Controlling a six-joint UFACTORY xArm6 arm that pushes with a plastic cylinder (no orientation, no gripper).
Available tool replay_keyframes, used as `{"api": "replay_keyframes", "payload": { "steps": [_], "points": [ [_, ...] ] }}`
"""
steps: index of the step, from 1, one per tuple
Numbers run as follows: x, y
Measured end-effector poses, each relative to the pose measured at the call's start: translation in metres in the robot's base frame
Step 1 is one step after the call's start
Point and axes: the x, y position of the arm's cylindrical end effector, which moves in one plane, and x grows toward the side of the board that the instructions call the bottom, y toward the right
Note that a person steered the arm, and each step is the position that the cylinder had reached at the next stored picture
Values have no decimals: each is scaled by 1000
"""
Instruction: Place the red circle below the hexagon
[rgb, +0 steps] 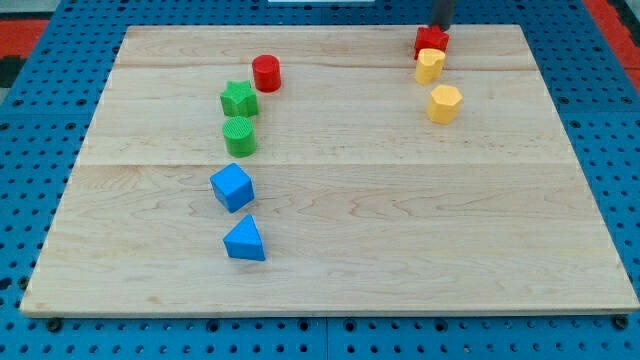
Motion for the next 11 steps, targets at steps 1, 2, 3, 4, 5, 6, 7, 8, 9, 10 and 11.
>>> {"api": "replay_keyframes", "payload": {
  "steps": [1, 2, 3, 4, 5, 6, 7, 8, 9, 10, 11],
  "points": [
    [0, -97],
    [8, -201],
    [53, -211],
    [60, -219],
    [56, -249],
    [89, -232],
    [131, -176],
    [150, -159],
    [124, -181],
    [163, -195],
    [198, -180]
  ]
}}
